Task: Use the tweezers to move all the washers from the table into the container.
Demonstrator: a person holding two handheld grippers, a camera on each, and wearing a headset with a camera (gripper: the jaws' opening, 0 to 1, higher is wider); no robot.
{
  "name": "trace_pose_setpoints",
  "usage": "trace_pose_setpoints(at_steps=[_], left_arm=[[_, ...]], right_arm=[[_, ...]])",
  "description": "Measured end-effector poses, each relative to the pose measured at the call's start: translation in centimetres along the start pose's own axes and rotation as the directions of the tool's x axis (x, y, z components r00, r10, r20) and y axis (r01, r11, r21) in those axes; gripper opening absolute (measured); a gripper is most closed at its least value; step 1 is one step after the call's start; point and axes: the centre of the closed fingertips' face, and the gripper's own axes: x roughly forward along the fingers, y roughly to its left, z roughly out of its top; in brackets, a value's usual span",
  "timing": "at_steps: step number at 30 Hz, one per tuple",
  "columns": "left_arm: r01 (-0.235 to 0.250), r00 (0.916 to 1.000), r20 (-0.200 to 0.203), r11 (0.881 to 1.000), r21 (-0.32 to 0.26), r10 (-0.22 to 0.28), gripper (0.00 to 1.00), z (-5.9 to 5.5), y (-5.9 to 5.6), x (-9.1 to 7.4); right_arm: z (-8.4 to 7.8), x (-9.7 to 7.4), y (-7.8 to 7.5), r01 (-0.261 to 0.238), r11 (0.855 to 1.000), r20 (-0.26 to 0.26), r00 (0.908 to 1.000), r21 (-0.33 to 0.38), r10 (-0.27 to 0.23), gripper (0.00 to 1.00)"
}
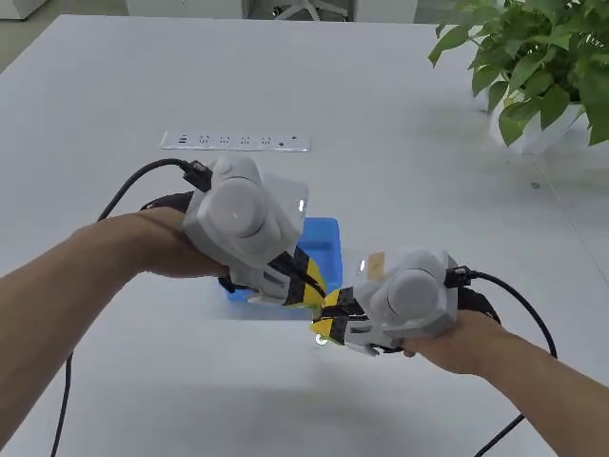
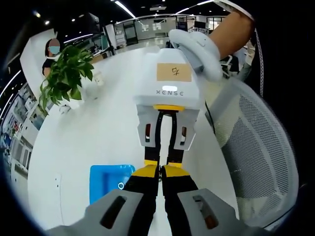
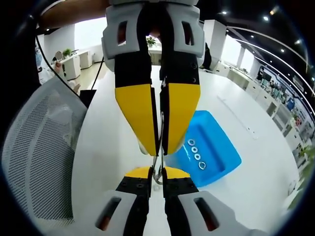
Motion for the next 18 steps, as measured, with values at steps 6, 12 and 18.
trace_pose_setpoints(at_steps=[6, 12, 18], left_arm=[[-0.017, 0.9998, 0.005, 1.000, 0.002, 0.017, 0.06, 0.2, 0.9, -0.8], [-0.038, 0.9992, 0.007, 0.999, 0.004, 0.038, 0.06, 0.2, 1.9, -1.5], [-0.058, 0.9983, 0.008, 0.998, 0.007, 0.058, 0.06, 0.1, 3.1, -2.1]], right_arm=[[0.9, -0.1, -1.0, 0.002, 1.000, 0.002, 1.0000, -0.022, -0.002, 0.10], [1.7, -0.1, -2.1, 0.006, 0.999, 0.005, 1.0000, -0.041, -0.006, 0.10], [2.4, 0.1, -3.4, 0.010, 0.998, 0.007, 0.9999, -0.057, -0.009, 0.10]])
